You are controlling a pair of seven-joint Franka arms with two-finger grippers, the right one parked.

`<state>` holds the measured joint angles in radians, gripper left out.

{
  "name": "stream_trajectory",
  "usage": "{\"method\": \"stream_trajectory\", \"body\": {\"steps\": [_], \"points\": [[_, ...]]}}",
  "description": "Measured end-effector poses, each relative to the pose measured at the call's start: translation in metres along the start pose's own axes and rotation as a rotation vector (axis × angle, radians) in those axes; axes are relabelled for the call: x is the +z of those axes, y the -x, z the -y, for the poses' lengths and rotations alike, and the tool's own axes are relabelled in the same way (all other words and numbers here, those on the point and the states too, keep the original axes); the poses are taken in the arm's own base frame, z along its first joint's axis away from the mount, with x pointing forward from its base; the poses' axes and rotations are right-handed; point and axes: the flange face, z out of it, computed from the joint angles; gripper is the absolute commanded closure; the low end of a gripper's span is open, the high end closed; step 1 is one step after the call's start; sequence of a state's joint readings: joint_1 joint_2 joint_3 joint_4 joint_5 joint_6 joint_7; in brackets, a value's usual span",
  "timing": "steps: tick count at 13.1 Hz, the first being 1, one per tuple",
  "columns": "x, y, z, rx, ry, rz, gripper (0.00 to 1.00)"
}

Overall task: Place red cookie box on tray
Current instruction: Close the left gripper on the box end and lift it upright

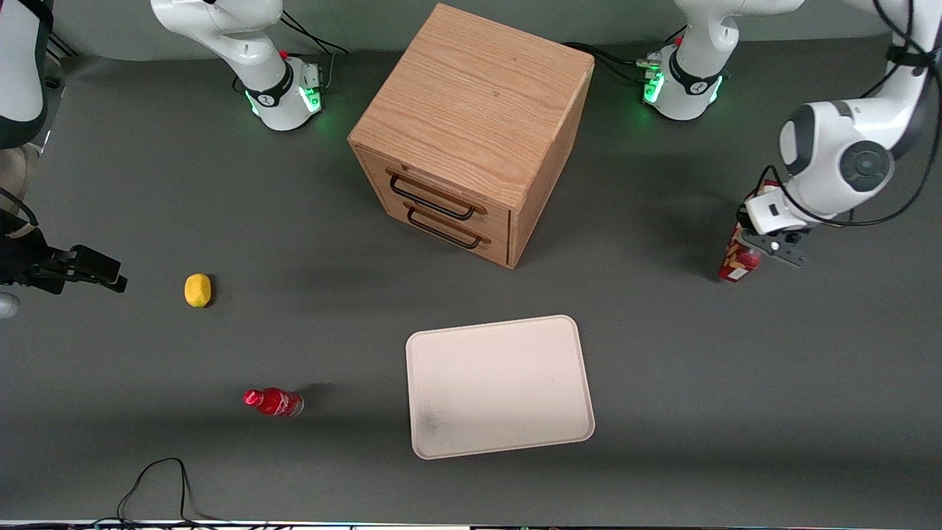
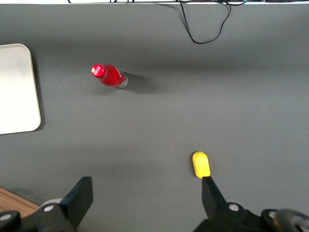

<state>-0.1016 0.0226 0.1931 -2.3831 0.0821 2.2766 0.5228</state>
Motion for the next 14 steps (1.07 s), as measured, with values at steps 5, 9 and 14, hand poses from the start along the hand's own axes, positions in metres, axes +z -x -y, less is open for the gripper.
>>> {"method": "stream_trajectory", "body": {"steps": [5, 9, 14], "points": [[-0.18, -0.072, 0.0, -0.111, 0.067, -0.05, 1.0], [-0.255, -0.156, -0.037, -0.249, 0.07, -0.104, 1.0], [-0.222, -0.284, -0.108, -0.407, 0.086, -0.175, 1.0]]}}
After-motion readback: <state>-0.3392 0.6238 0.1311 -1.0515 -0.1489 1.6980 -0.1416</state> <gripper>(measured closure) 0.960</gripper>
